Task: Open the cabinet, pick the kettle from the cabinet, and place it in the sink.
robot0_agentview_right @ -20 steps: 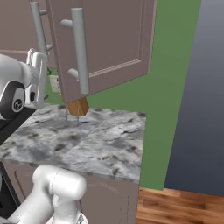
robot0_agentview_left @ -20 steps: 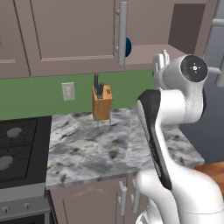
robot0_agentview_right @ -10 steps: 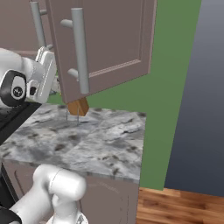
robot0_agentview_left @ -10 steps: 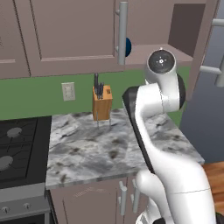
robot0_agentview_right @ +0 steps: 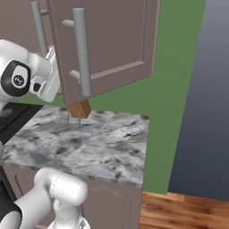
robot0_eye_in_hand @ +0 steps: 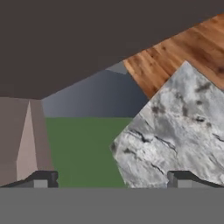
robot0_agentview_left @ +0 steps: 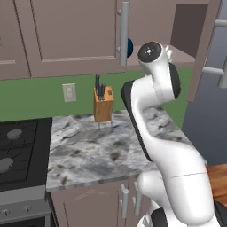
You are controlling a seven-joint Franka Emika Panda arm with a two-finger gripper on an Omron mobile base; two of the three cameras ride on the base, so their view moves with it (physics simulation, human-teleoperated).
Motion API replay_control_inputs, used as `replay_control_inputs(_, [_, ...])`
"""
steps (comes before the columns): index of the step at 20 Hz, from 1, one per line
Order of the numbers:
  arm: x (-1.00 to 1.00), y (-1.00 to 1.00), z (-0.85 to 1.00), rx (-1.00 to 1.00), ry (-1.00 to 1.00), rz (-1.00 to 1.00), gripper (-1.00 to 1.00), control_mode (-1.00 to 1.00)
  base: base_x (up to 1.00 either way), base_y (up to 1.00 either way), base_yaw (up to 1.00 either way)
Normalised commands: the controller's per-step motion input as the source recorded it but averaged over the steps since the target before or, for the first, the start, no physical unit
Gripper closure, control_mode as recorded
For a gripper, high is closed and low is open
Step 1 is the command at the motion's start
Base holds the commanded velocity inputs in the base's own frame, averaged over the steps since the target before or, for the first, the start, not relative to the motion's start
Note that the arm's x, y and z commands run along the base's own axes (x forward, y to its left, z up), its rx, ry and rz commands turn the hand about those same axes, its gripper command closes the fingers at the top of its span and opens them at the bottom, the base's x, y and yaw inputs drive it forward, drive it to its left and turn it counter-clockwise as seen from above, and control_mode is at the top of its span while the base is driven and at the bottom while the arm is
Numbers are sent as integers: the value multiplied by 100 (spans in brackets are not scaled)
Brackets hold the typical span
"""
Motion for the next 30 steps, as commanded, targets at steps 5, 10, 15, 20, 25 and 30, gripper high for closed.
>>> replay_control_inputs(5, [-15, -38, 0, 2, -3, -3, -100, -100, 0, 0, 0])
replay_control_inputs(10, [-39, -46, 0, 5, -10, 0, -100, -100, 0, 0, 0])
replay_control_inputs(15, [-47, -51, 0, 6, -5, 0, -100, -100, 0, 0, 0])
replay_control_inputs(20, [-51, -55, 0, 6, -4, 0, -100, -100, 0, 0, 0])
replay_control_inputs(25, [-45, -60, 1, 5, 0, -1, -100, -100, 0, 0, 0])
replay_control_inputs(30, [-35, -66, 3, 2, 0, 0, -100, -100, 0, 0, 0])
